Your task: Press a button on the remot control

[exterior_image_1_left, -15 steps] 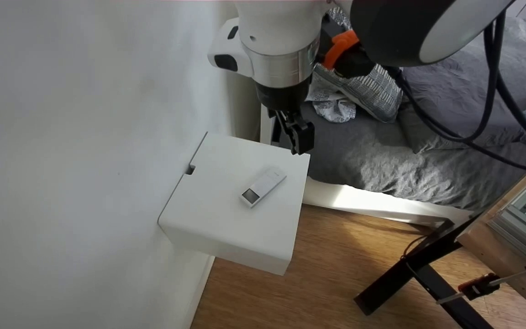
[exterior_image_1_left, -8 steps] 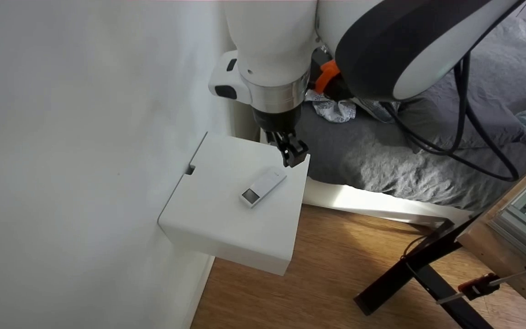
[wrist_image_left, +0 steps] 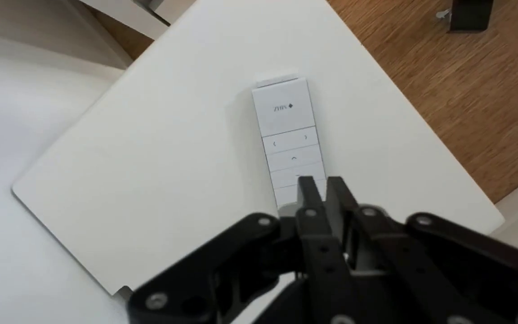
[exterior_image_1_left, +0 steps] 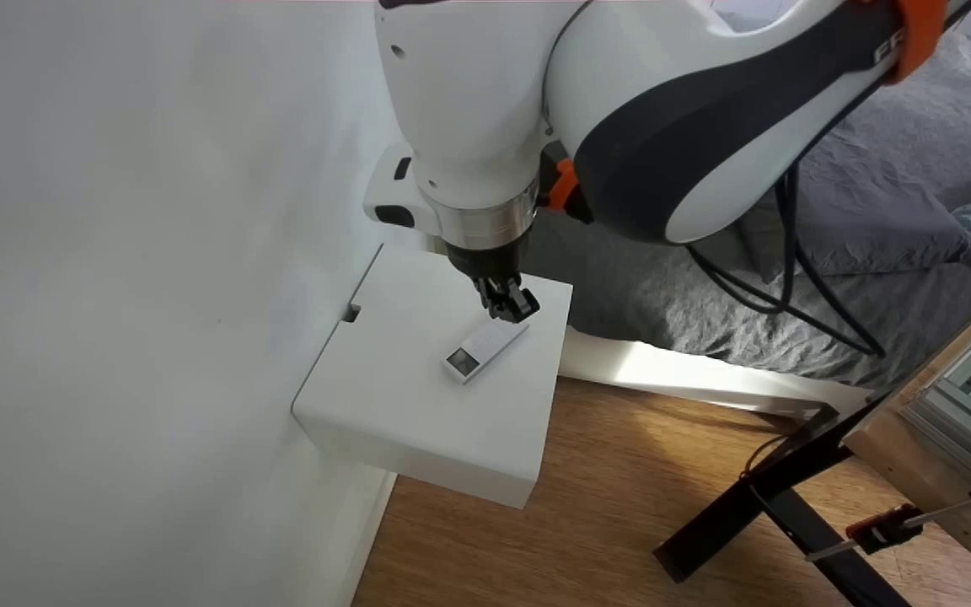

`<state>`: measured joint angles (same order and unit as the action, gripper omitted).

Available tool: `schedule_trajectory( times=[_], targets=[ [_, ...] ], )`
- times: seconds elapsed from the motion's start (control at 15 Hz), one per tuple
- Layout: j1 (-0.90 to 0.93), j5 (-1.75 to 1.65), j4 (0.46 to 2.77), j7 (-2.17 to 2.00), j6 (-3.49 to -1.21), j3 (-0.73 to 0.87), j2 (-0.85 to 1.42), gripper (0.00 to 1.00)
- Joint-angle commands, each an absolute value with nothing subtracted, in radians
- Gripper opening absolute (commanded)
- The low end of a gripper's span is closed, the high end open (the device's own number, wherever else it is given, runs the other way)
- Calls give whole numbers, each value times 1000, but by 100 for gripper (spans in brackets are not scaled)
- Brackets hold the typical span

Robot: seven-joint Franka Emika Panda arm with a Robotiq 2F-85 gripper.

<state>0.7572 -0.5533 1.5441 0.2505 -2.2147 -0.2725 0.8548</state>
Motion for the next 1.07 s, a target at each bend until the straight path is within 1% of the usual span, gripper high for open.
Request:
schedule_trajectory(
  times=[0.0, 0.07, 0.13, 0.27, 1.0],
  targets=[
    [777, -550, 1466, 304, -2223, -250, 917, 0],
    [777, -548, 1451, 317, -2219, -249, 928, 0],
    [777, -548, 1437, 333, -2222, -250, 941, 3],
    [775, -540, 1405, 363, -2219, -253, 970, 4],
    [778, -489, 1267, 471, -2182, -262, 1090, 3]
  ],
)
